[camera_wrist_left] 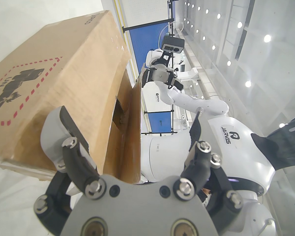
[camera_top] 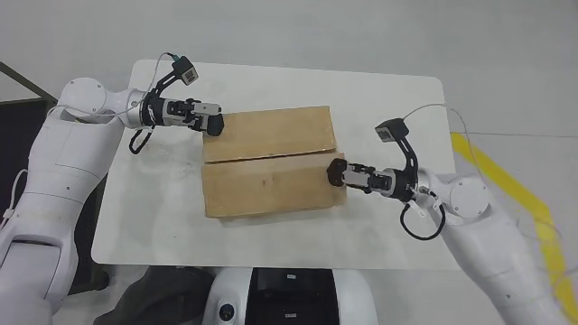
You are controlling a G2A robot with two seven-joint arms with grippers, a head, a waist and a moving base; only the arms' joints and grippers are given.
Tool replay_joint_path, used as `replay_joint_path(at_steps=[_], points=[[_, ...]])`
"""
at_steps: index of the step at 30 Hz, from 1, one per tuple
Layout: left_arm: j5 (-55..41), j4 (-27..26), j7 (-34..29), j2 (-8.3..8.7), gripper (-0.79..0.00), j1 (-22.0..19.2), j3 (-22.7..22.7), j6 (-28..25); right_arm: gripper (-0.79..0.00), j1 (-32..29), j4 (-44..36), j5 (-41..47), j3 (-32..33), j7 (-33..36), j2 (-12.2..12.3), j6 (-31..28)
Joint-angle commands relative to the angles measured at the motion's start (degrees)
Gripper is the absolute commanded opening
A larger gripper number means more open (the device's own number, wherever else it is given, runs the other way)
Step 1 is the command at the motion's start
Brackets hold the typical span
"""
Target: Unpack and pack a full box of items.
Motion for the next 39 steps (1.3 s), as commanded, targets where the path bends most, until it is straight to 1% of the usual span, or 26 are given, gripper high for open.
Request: replay_joint_path(at_steps=[1,4,10,16,23,27,33,39], points=[[0.0,0.0,0.0,0.0,0.0,0.0,0.0,0.0,0.0,1.2,1.2,0.2,-0.5,-0.3,-0.2,0.3],[0.4,-1.5,2.6,0.06,0.0,0.9,-0.5,0.4,0.0,2.7,2.7,0.6,-1.2,-0.3,-0.5,0.5],[-0.9,-3.3,3.7,0.66,0.0,2.0,-3.5,0.7,0.0,5.1,4.7,0.9,-2.7,-0.2,-1.1,1.7],[-2.6,-4.1,2.0,1.37,0.0,3.6,-6.8,0.0,0.0,8.0,7.9,2.3,-4.7,-0.8,-2.0,2.9],[-1.9,-5.1,1.5,2.26,0.0,6.9,-9.8,-0.5,0.0,10.1,11.3,3.8,-5.0,-0.6,-2.6,2.6],[-1.8,-5.9,1.1,2.67,0.0,9.0,-11.3,-0.9,0.0,10.4,12.6,4.0,-4.3,-0.6,-2.6,4.8],[-1.5,-8.0,0.9,3.28,0.0,12.0,-13.4,-0.9,0.0,10.9,13.1,4.5,-4.2,1.3,-2.6,8.5],[-2.0,-9.8,1.6,3.87,0.0,15.4,-15.9,-1.6,0.0,11.7,13.7,5.0,-4.8,2.2,-3.0,10.8]])
